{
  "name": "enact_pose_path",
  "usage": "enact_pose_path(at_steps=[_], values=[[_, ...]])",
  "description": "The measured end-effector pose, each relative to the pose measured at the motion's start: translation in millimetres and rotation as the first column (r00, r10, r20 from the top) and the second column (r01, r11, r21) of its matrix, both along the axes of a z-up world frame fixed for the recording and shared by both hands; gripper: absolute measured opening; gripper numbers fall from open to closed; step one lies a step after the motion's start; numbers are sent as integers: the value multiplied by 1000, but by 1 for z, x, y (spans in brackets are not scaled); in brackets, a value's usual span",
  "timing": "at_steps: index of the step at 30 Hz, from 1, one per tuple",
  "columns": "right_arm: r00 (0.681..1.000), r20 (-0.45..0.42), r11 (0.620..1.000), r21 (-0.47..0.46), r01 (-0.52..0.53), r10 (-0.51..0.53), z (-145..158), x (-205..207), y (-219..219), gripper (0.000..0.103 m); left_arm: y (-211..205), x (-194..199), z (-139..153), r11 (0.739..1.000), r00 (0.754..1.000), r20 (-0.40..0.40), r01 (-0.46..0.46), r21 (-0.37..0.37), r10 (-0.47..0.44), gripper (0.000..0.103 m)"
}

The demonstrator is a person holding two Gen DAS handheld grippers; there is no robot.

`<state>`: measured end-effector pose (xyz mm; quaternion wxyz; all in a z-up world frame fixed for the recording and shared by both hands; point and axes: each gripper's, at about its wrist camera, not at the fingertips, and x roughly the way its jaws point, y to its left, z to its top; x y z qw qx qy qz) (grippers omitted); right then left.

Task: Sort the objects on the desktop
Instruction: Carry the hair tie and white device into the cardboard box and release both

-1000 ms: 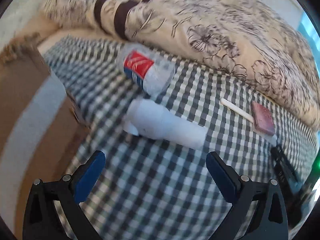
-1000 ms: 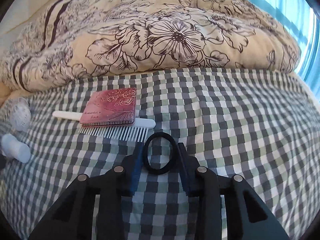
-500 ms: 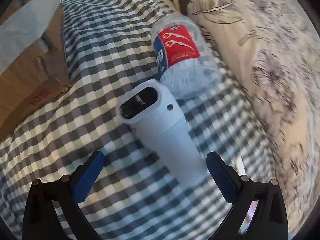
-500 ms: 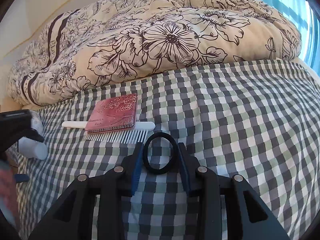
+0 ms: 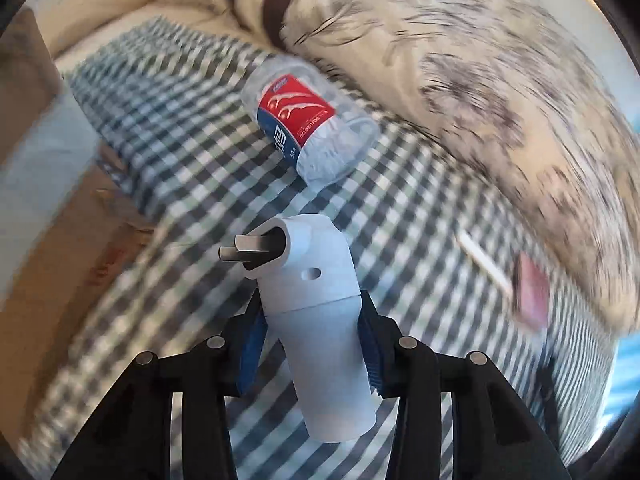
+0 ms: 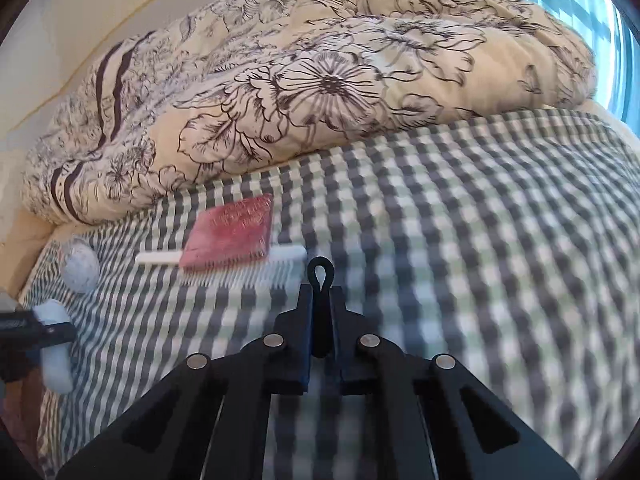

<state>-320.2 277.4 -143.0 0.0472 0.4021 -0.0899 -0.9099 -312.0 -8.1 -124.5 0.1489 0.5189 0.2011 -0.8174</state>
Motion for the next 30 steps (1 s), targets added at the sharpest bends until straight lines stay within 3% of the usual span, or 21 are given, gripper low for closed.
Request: enact_pose_path(at_steps=[2,6,9,14,17,22,27,30], values=[[1000,-19,1000,19,-23,23,15,25,0,7,5,21,15,992,993,-25,110,-55,-112,44],[998,-27,997,47,-60,61,43,74,0,6,11,66,48,939,965,-71,224,-262,-251,44],[997,-12,997,-15,-80,79,63,107,5,7,4,91,73,925,954,-99,243,-291,-282,44],[992,-30,992,-10,-127,126,100,148,-15,7,-3,142,107,885,932,-122,274,-376,-341,44],[986,-40,987,0,-163,163,119,166,-42,7,-18,164,127,880,923,-149,274,-389,-354,44],[966,-48,967,16,-254,255,141,191,-103,7,-60,195,154,894,925,-197,232,-384,-324,44],[922,-107,928,0,-373,371,176,209,-186,6,-113,215,182,893,930,-243,155,-423,-277,44],[893,-139,900,-27,-436,429,192,209,-235,6,-147,227,207,893,920,-292,116,-434,-261,44]])
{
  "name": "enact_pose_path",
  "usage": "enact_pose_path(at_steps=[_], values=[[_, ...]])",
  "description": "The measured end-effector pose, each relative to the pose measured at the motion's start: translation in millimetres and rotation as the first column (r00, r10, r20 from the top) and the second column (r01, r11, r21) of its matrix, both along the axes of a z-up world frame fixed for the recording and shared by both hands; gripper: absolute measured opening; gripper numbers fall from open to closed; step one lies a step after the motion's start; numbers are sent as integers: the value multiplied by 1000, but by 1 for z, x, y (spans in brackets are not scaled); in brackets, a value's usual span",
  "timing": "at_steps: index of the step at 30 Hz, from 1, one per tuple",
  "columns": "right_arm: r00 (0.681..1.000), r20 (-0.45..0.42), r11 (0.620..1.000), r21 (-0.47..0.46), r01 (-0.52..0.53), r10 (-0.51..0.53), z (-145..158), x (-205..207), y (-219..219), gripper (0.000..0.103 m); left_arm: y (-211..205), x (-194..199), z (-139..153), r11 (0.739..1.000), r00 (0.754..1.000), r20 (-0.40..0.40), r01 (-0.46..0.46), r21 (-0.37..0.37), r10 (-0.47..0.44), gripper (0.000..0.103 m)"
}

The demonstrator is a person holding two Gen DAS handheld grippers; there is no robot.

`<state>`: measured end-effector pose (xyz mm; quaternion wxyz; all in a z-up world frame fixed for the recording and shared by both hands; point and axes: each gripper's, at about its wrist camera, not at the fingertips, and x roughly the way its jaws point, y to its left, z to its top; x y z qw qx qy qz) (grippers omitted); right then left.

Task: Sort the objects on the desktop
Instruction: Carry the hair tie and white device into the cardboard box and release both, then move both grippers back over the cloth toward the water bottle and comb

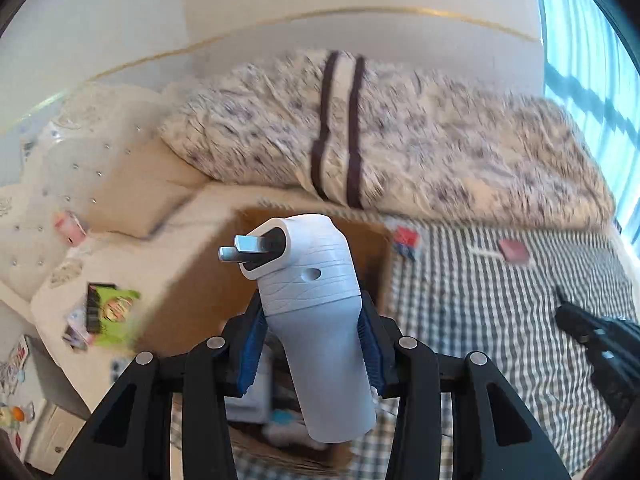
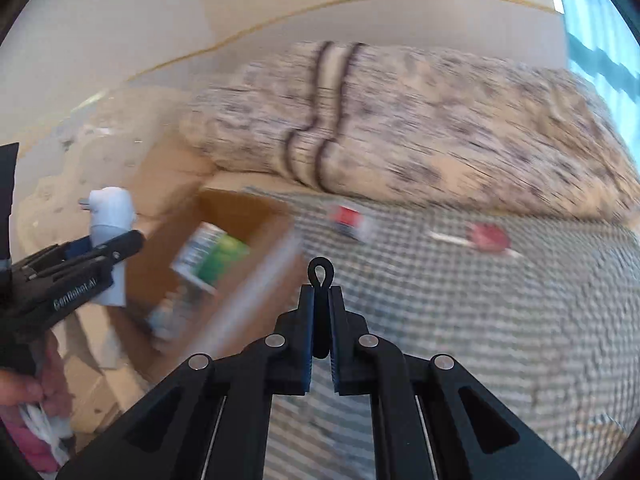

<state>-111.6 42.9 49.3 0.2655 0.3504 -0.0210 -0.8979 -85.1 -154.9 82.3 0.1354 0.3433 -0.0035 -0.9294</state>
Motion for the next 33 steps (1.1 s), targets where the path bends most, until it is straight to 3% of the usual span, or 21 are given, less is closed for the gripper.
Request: enact_pose_path(at_steps=[4,8,10,11,12,13,14,17,25,33], values=[[996,27,993,-73,-88,91,5,-8,-69,6,-35,4,1,1000,1000,1,-7,-10,7,44],[986,96,986,-107,-124,135,-13,-24,-114,7,-57,-3,-24,1000,999,41,13,25,-14,44],[981,137,986,-113,-125,140,-24,-32,-127,13,-63,-9,-40,999,998,63,21,42,-24,44],[979,155,987,-105,-118,133,-28,-37,-130,40,-65,-12,-48,999,997,72,19,47,-22,50],[979,166,990,-96,-104,119,-32,-41,-132,76,-67,-14,-55,999,997,79,13,52,-17,59],[982,160,991,-95,-89,104,-34,-42,-131,82,-68,-16,-60,998,996,87,11,56,-15,87],[985,144,992,-103,-76,90,-34,-43,-129,82,-69,-17,-63,998,995,94,10,61,-15,103],[986,145,991,-115,-70,86,-37,-48,-124,82,-67,-14,-63,997,998,49,34,72,-37,103],[990,137,994,-108,-21,36,-36,-48,-92,82,-51,-21,-66,997,996,80,45,55,-49,103],[994,79,994,-68,85,-80,-17,-40,-10,82,-1,-19,-50,994,994,69,86,62,-90,103]])
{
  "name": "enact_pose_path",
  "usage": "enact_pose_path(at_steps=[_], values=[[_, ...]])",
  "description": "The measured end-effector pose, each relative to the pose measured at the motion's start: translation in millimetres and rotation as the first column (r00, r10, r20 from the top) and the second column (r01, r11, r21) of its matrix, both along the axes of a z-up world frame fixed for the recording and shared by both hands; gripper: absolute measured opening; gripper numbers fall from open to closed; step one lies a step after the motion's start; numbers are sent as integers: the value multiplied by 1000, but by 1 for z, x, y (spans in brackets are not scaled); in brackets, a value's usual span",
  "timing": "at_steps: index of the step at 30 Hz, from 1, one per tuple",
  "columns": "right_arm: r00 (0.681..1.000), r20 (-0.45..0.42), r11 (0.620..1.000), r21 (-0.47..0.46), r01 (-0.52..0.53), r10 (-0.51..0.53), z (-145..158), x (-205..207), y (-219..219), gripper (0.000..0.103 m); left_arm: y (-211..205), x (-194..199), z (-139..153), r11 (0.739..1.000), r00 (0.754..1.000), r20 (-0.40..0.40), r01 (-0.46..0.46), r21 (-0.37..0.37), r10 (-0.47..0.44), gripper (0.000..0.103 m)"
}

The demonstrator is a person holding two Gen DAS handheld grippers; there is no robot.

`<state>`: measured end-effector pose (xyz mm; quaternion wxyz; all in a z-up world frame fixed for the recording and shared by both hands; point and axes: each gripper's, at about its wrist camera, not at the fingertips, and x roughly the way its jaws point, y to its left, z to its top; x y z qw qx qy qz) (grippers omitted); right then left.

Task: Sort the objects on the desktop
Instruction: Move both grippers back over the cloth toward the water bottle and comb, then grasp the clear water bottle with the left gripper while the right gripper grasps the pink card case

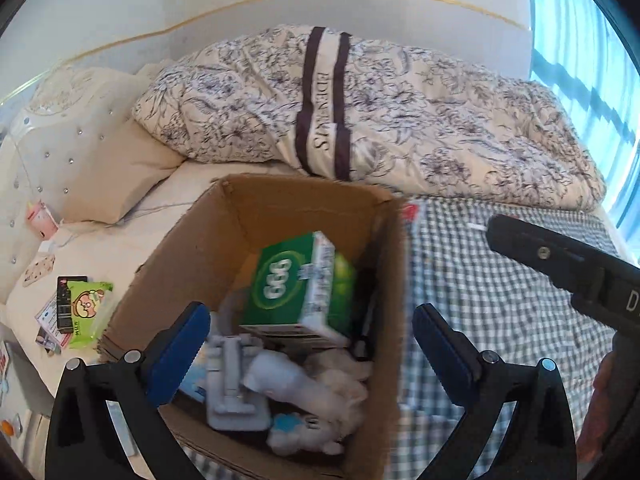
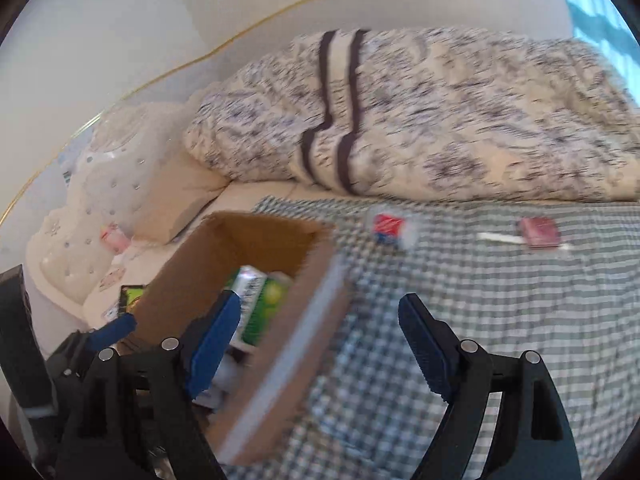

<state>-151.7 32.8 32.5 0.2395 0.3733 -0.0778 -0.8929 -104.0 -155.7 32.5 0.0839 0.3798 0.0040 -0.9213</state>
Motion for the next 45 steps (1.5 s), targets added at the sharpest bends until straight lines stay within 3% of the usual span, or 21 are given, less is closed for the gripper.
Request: enact_pose_path(at_steps=[9,13,17,23,26,30,32,37,40,45], values=[[988,4,988,19,152,-152,-1,-4,116,82,59,-20,2,999,1000,7,-11,51,10,103],[984,-1,983,54,178,-178,-12,-19,152,82,88,-44,-7,1000,1000,19,-18,25,18,103],[982,-7,971,147,188,-189,-30,-43,174,82,112,-79,-22,999,999,25,-29,14,29,103],[978,24,965,172,200,-207,-61,-100,193,82,118,-149,-53,991,990,81,-121,65,116,103],[981,48,969,173,178,-189,-79,-133,190,82,114,-185,-68,978,977,121,-188,88,177,103],[983,74,967,209,149,-168,-104,-176,182,82,126,-222,-80,964,957,110,-265,-30,267,103],[982,87,962,233,141,-165,-116,-195,175,82,132,-240,-88,941,936,110,-327,-86,335,103],[983,67,949,282,143,-168,-137,-225,162,82,134,-274,-123,914,896,203,-406,17,394,103],[984,77,943,306,132,-163,-149,-239,156,82,128,-287,-139,892,872,213,-453,7,441,103],[981,100,934,333,127,-168,-168,-259,151,82,100,-312,-160,864,839,282,-500,58,466,103]])
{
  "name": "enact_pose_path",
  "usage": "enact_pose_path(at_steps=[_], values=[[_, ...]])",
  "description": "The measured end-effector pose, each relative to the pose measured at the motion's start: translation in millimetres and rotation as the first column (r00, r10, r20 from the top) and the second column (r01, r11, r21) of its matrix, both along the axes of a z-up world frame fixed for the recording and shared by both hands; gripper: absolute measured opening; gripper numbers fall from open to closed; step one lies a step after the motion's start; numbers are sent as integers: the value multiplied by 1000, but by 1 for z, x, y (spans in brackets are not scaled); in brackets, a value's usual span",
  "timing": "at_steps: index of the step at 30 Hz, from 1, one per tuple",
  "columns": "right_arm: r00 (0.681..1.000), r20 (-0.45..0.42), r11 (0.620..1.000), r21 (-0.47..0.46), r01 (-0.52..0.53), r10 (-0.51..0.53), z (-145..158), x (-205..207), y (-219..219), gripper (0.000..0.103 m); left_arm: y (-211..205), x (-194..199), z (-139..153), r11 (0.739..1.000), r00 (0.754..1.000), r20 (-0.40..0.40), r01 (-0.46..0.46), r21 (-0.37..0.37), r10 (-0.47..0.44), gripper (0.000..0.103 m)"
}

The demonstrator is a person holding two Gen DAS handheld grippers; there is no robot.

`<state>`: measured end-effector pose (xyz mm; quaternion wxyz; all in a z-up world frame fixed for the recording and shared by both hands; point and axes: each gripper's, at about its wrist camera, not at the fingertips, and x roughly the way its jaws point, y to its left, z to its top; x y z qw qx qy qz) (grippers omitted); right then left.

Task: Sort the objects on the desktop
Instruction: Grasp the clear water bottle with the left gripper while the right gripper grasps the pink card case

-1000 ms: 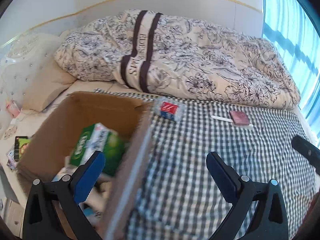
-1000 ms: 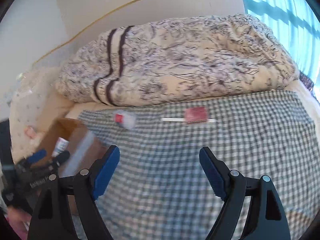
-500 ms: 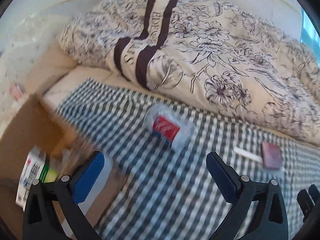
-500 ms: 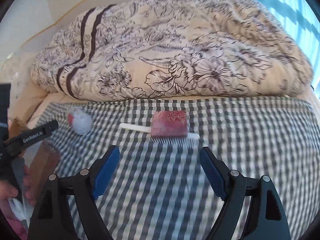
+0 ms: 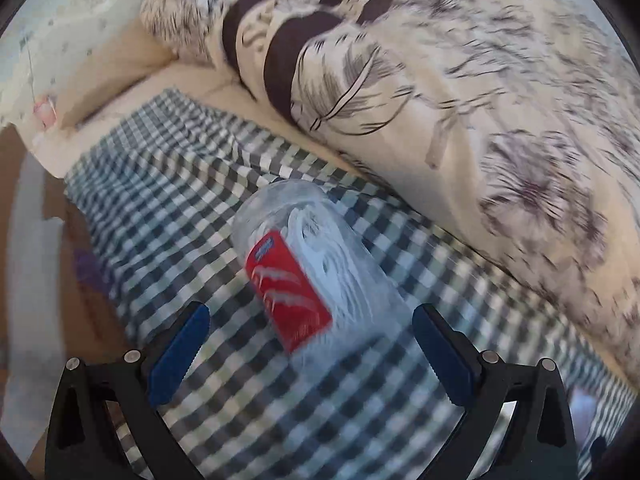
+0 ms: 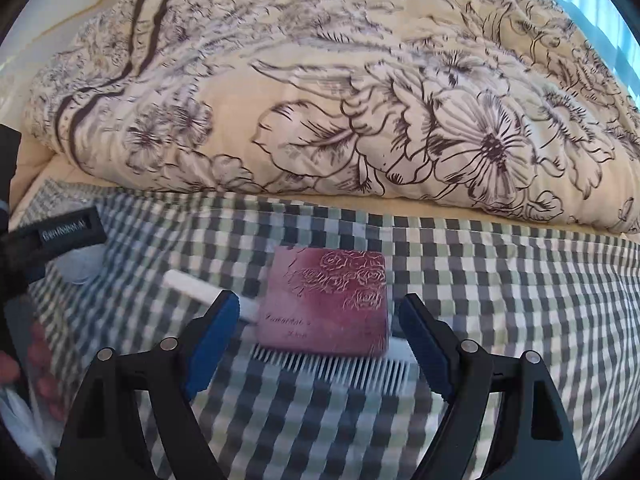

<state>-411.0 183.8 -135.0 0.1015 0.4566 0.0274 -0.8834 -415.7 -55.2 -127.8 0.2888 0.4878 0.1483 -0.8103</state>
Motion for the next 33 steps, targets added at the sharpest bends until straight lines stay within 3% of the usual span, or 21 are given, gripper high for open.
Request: enact_pose_path(at_steps=[5,8,9,11,13,19,25,27,33], values=[[999,8,999,-20,35,-35,-16,-10,6,82,-19,-30,-18,999,1000,24,9,44,-11,103],[999,5,999,-14,41,-41,-16,-11,7,81,-29,-32,-30,994,1000,17,2,108,-4,103],[999,2,999,-18,44,-44,-15,-11,7,71,-30,-30,-30,994,1000,2,5,113,-5,102],[999,-3,999,-16,48,-48,-12,-10,6,71,-25,-28,-27,994,998,-26,54,92,-52,82],[999,-18,999,-16,49,-49,-8,-3,7,71,-18,-25,-22,991,994,-41,108,74,-105,72],[992,-103,996,-54,71,-77,26,33,17,71,4,7,-4,983,982,-88,175,59,-169,68],[992,-93,993,-78,83,-90,49,81,31,71,51,74,50,942,926,-177,330,-55,-335,68],[992,-81,991,-99,86,-94,58,101,35,71,65,103,75,916,889,-219,388,-103,-401,68],[995,-64,990,-120,67,-75,90,164,30,71,81,178,125,836,820,-193,494,-240,-539,68]])
